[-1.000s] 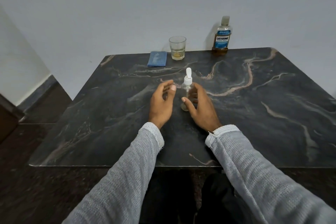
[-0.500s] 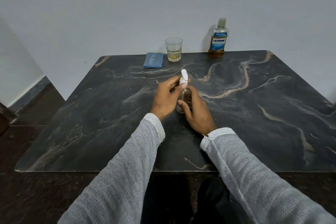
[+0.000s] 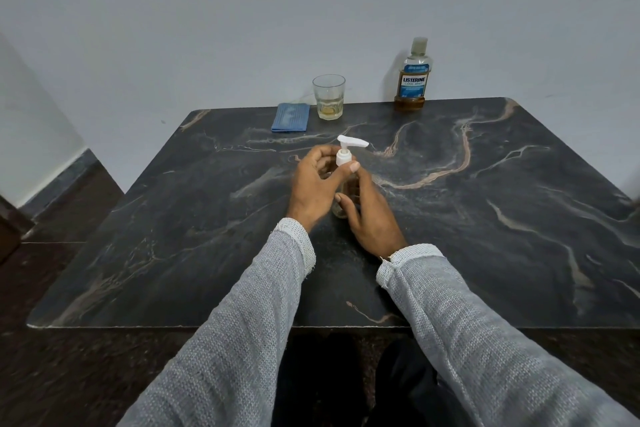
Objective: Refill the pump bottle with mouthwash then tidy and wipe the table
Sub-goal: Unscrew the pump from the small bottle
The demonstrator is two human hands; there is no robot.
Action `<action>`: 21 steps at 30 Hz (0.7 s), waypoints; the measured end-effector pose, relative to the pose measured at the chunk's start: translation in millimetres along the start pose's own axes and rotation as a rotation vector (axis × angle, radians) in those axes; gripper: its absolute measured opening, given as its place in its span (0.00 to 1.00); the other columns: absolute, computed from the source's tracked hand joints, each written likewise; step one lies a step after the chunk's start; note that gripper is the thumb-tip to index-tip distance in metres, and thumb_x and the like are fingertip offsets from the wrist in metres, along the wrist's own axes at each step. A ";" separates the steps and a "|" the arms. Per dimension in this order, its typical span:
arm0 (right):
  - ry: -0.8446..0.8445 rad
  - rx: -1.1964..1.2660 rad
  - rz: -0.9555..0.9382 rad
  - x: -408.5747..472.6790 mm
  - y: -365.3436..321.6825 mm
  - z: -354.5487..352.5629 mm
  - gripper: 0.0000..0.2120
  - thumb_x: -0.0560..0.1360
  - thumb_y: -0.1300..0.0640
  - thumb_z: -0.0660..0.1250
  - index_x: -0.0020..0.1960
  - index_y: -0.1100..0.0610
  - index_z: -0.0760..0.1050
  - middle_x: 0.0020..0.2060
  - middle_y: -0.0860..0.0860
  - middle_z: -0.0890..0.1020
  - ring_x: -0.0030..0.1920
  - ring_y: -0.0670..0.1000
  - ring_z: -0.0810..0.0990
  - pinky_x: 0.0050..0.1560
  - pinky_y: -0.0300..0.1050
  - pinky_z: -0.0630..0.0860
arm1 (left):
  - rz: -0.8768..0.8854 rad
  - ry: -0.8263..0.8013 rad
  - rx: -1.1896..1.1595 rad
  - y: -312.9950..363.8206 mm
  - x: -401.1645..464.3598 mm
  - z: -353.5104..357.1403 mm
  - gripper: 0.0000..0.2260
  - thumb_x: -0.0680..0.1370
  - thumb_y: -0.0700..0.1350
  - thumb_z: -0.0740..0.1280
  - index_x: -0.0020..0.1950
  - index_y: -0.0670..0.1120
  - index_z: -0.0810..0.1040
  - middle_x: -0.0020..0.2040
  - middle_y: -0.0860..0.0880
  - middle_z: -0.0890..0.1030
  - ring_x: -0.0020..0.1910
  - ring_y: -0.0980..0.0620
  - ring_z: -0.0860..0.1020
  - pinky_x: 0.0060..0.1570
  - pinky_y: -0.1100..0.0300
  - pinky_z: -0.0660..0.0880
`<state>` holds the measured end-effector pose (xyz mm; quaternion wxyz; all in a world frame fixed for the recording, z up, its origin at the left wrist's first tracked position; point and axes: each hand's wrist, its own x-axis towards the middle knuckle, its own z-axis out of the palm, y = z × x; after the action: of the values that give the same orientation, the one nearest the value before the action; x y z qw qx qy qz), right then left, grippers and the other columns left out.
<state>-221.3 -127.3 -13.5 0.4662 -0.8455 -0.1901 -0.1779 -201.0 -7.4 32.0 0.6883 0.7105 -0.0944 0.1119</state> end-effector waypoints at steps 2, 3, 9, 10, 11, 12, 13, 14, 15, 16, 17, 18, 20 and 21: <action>-0.004 0.003 0.000 -0.3 -1.4 -0.1 0.25 0.80 0.55 0.62 0.74 0.54 0.58 0.59 0.53 0.77 0.56 0.50 0.78 0.57 0.54 0.76 | 0.011 -0.039 0.025 -0.5 -2.2 0.7 0.11 0.76 0.42 0.71 0.55 0.54 0.75 0.53 0.52 0.83 0.54 0.59 0.81 0.55 0.65 0.75; -0.005 0.011 -0.003 -0.5 -2.0 -0.5 0.25 0.80 0.56 0.62 0.74 0.54 0.57 0.61 0.53 0.77 0.57 0.51 0.78 0.58 0.53 0.75 | 0.020 -0.074 0.044 -1.1 -3.6 1.0 0.10 0.78 0.42 0.68 0.56 0.55 0.76 0.53 0.53 0.83 0.54 0.61 0.80 0.54 0.67 0.75; -0.002 0.024 0.020 0.6 -2.4 -2.1 0.25 0.79 0.56 0.63 0.73 0.57 0.59 0.65 0.54 0.75 0.62 0.52 0.76 0.62 0.54 0.73 | 0.002 -0.128 -0.037 -8.0 -6.1 -2.8 0.13 0.78 0.35 0.66 0.62 0.45 0.76 0.57 0.50 0.82 0.59 0.57 0.79 0.61 0.62 0.74; -0.003 0.022 0.020 0.5 -2.6 -1.9 0.25 0.79 0.56 0.63 0.73 0.57 0.59 0.65 0.54 0.75 0.62 0.52 0.76 0.62 0.53 0.73 | -0.006 -0.116 -0.058 -8.4 -5.9 -3.2 0.14 0.77 0.34 0.67 0.62 0.43 0.76 0.57 0.49 0.82 0.59 0.54 0.79 0.62 0.60 0.74; -0.004 0.019 0.019 0.2 -2.9 -1.8 0.25 0.79 0.55 0.63 0.73 0.57 0.59 0.65 0.54 0.75 0.62 0.52 0.76 0.62 0.53 0.73 | -0.015 -0.101 -0.075 -8.5 -6.2 -3.2 0.14 0.76 0.34 0.68 0.61 0.42 0.75 0.57 0.47 0.82 0.59 0.53 0.79 0.62 0.59 0.74; -0.004 0.019 0.017 0.2 -3.2 -1.7 0.25 0.79 0.55 0.63 0.73 0.57 0.59 0.65 0.54 0.75 0.62 0.51 0.76 0.62 0.53 0.73 | -0.020 -0.088 -0.093 -8.5 -6.6 -3.1 0.14 0.76 0.33 0.69 0.60 0.42 0.75 0.57 0.46 0.82 0.59 0.52 0.80 0.62 0.59 0.74; -0.002 0.021 0.016 0.4 -3.4 -1.8 0.25 0.79 0.56 0.63 0.73 0.57 0.59 0.64 0.54 0.75 0.61 0.51 0.76 0.61 0.53 0.73 | -0.022 -0.076 -0.114 -8.5 -7.6 -2.3 0.14 0.75 0.33 0.69 0.60 0.42 0.74 0.57 0.45 0.82 0.59 0.51 0.80 0.61 0.58 0.75; 0.000 0.024 0.016 0.1 -3.6 -1.8 0.25 0.79 0.56 0.63 0.73 0.57 0.59 0.64 0.54 0.76 0.61 0.51 0.76 0.61 0.53 0.73 | -0.022 -0.068 -0.135 -8.6 -8.4 -1.7 0.14 0.75 0.32 0.69 0.59 0.42 0.73 0.57 0.45 0.82 0.59 0.50 0.80 0.61 0.58 0.75; 0.001 0.025 0.016 0.2 -3.8 -1.9 0.24 0.79 0.56 0.63 0.73 0.57 0.60 0.63 0.54 0.76 0.60 0.51 0.77 0.61 0.53 0.73 | -0.022 -0.063 -0.150 -8.7 -8.9 -1.2 0.15 0.75 0.32 0.69 0.58 0.43 0.72 0.57 0.44 0.82 0.59 0.50 0.80 0.62 0.56 0.75; 0.001 0.027 0.016 -0.1 -3.9 -1.8 0.24 0.79 0.56 0.63 0.73 0.57 0.60 0.63 0.53 0.76 0.60 0.51 0.77 0.61 0.53 0.73 | -0.022 -0.062 -0.156 -9.1 -9.0 -1.1 0.15 0.75 0.32 0.69 0.59 0.45 0.72 0.58 0.44 0.82 0.60 0.49 0.80 0.63 0.55 0.74; -0.001 0.029 0.015 -0.2 -3.9 -1.7 0.24 0.79 0.56 0.63 0.73 0.57 0.59 0.63 0.53 0.76 0.60 0.51 0.76 0.61 0.52 0.73 | -0.023 -0.067 -0.153 -9.1 -9.1 -1.1 0.16 0.75 0.33 0.69 0.60 0.47 0.73 0.58 0.44 0.82 0.60 0.50 0.79 0.63 0.55 0.74; -0.003 0.030 0.014 -0.6 -3.9 -1.6 0.24 0.79 0.56 0.63 0.73 0.56 0.59 0.64 0.53 0.75 0.61 0.50 0.76 0.61 0.52 0.73 | -0.023 -0.077 -0.142 -8.8 -9.1 -1.1 0.17 0.76 0.33 0.69 0.61 0.48 0.73 0.59 0.46 0.82 0.61 0.52 0.79 0.62 0.58 0.74; -0.005 0.031 0.009 -1.4 -4.1 -1.4 0.24 0.80 0.56 0.63 0.73 0.56 0.59 0.63 0.52 0.75 0.60 0.49 0.76 0.61 0.51 0.74 | -0.012 -0.094 -0.101 -8.0 -8.7 -1.0 0.17 0.76 0.34 0.68 0.62 0.48 0.75 0.57 0.51 0.82 0.59 0.58 0.80 0.57 0.64 0.75; -0.003 0.030 0.007 -1.2 -4.0 -1.6 0.24 0.80 0.56 0.63 0.72 0.56 0.60 0.63 0.52 0.75 0.60 0.49 0.76 0.61 0.51 0.74 | -0.008 -0.094 -0.089 -7.7 -8.5 -0.7 0.16 0.76 0.34 0.68 0.62 0.47 0.76 0.56 0.52 0.82 0.57 0.59 0.80 0.55 0.66 0.75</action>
<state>-224.4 -126.9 -10.4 0.4790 -0.8394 -0.1905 -0.1722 -207.0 -6.5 22.1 0.7145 0.6840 -0.1285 0.0714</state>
